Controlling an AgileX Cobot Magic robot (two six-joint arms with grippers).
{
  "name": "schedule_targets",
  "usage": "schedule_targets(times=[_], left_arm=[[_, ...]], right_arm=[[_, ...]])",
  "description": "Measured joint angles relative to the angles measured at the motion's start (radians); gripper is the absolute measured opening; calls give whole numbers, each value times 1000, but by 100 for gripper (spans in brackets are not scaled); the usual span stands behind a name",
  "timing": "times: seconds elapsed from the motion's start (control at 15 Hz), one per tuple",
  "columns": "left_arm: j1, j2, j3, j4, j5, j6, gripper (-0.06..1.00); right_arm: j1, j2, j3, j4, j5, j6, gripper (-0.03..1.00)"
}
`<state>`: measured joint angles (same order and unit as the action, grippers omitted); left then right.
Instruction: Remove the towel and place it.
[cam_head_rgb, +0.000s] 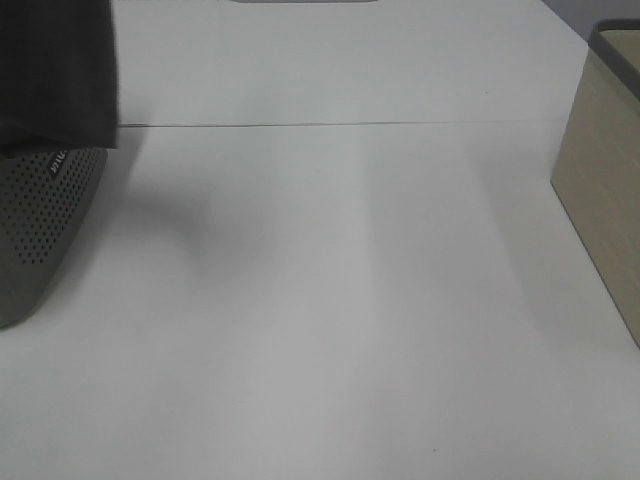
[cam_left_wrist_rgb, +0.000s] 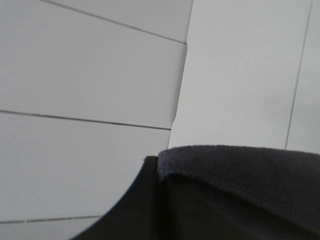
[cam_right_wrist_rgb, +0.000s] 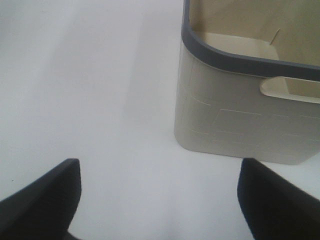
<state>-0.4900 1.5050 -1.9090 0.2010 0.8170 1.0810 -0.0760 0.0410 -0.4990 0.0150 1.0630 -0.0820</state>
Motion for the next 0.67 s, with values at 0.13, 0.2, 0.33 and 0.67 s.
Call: schedule_targets(times=[0.13,0.2,0.33,0.67], left_arm=[[-78,103,-67,11,0,-20,0],[-110,158,-104,13,-1,-57,0],[-173,266,-181,14,-4,-151,0],[-284,384,-213,9,-7,-235,0]], right_arm=[[0,81,-4,40,-9,-7,82],[0,127,-11,62,-28,-29,82],[0,243,-14,145,-172,-111,82],[0,566,-14,503,-461,-419,82]])
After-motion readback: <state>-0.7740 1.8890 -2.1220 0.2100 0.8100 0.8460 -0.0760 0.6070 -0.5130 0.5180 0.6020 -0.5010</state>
